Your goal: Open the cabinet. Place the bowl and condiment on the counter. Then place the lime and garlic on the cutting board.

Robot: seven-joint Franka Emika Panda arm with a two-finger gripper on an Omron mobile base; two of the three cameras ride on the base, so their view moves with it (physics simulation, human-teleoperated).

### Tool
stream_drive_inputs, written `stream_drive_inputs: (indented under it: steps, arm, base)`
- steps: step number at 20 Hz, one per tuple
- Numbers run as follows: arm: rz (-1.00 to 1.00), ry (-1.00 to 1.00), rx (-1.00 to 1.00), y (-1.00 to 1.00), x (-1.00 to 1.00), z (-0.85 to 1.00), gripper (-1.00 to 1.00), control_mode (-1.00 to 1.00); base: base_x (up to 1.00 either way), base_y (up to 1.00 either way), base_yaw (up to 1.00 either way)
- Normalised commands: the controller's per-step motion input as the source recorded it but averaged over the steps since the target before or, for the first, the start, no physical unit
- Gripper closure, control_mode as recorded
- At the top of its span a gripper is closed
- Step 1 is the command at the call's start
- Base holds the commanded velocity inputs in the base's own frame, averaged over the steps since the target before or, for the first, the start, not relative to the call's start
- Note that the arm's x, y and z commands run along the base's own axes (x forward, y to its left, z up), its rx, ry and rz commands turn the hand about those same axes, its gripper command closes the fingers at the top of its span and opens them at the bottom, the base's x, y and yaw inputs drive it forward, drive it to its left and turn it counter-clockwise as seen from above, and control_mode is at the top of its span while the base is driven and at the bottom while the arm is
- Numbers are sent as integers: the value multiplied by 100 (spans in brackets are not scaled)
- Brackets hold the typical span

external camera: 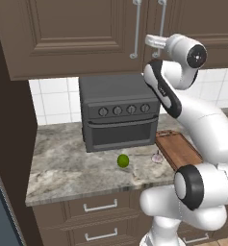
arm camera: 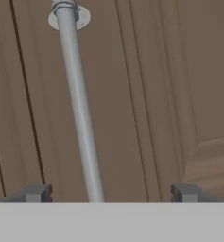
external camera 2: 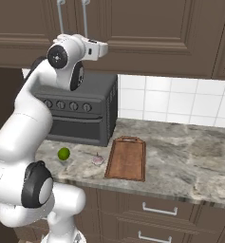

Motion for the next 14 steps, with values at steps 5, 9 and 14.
stream_drive_inputs:
  steps: [5,9,14]
  arm:
    - [-1,0,0,0,40,-3,-100,-100]
    - [0,0,0,0,41,-4,-100,-100]
    - [0,0,0,0,40,-6,-100,-100]
  base:
    - [0,0,0]
    - [0,0,0]
    - [0,0,0]
